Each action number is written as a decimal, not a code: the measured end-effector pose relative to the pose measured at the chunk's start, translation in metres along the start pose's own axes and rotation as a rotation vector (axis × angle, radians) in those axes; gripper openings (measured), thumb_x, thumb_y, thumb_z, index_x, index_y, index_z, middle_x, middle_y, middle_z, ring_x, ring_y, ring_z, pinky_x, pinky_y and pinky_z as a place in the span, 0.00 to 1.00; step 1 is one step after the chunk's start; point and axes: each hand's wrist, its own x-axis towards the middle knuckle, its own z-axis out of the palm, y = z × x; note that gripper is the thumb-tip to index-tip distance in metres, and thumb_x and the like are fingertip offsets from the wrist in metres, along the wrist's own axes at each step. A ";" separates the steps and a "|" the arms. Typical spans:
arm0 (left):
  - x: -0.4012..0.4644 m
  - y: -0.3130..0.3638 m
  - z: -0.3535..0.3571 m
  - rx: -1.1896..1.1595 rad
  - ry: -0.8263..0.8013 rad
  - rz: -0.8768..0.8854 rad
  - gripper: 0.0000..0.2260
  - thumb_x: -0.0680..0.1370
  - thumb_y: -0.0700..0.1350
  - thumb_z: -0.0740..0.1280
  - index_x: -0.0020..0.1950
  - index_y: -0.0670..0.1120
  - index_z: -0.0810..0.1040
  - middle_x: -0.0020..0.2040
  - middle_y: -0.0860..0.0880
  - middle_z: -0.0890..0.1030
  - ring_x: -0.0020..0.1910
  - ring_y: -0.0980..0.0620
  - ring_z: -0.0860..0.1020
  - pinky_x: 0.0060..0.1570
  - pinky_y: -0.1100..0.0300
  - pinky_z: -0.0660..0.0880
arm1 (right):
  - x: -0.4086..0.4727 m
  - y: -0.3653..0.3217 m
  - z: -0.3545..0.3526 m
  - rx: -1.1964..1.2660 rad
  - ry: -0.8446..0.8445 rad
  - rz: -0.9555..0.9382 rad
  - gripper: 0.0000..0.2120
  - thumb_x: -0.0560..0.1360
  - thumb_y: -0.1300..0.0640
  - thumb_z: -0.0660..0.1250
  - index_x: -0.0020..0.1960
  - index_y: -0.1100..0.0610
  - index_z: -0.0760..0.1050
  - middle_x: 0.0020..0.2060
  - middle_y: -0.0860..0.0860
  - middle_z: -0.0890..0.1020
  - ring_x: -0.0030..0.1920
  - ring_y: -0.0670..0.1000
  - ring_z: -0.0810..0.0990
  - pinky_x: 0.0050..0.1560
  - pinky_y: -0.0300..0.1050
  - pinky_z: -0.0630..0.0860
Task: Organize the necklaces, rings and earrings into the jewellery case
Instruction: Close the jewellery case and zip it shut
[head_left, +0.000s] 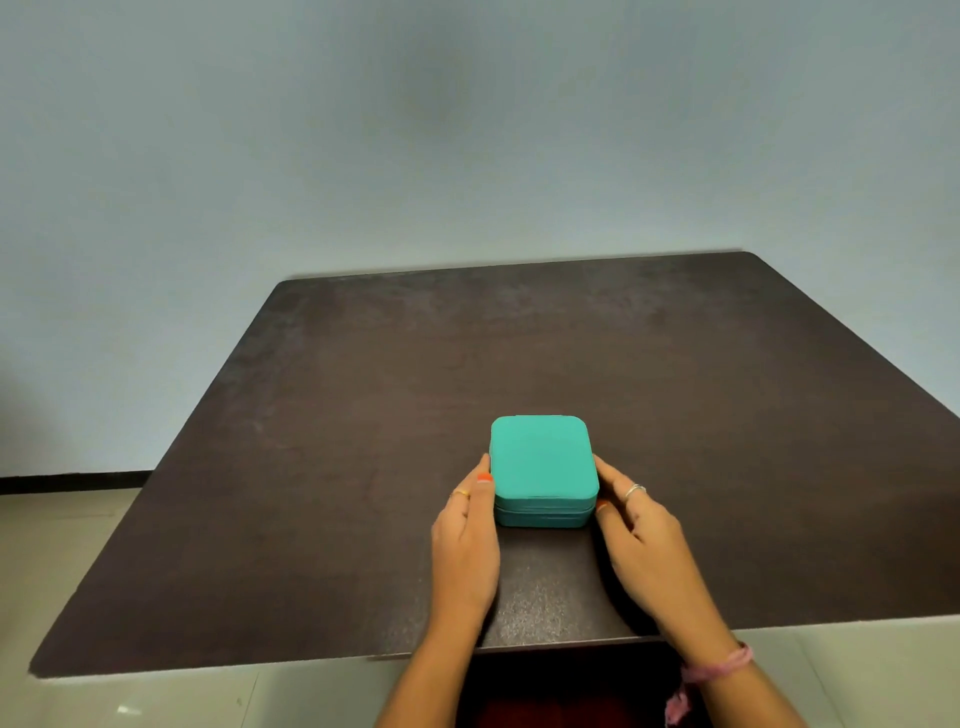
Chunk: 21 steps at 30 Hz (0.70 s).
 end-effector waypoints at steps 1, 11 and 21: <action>0.002 0.000 -0.002 -0.022 0.002 -0.020 0.12 0.82 0.47 0.58 0.60 0.58 0.77 0.59 0.63 0.78 0.63 0.63 0.73 0.68 0.57 0.67 | 0.001 -0.002 0.002 -0.001 -0.012 -0.003 0.22 0.80 0.62 0.57 0.71 0.45 0.66 0.58 0.39 0.76 0.53 0.30 0.73 0.43 0.19 0.67; 0.054 0.021 -0.072 -0.056 0.228 -0.027 0.11 0.75 0.51 0.62 0.50 0.58 0.84 0.52 0.57 0.84 0.56 0.55 0.80 0.61 0.47 0.74 | 0.042 -0.049 0.067 -0.028 -0.241 -0.149 0.27 0.79 0.64 0.54 0.75 0.46 0.61 0.66 0.44 0.73 0.61 0.41 0.72 0.55 0.24 0.63; 0.107 0.052 -0.165 0.064 0.469 0.034 0.12 0.74 0.50 0.62 0.49 0.53 0.84 0.51 0.52 0.83 0.53 0.51 0.79 0.58 0.46 0.76 | 0.078 -0.113 0.166 0.040 -0.446 -0.161 0.29 0.77 0.67 0.51 0.77 0.52 0.56 0.70 0.52 0.70 0.65 0.50 0.70 0.58 0.34 0.63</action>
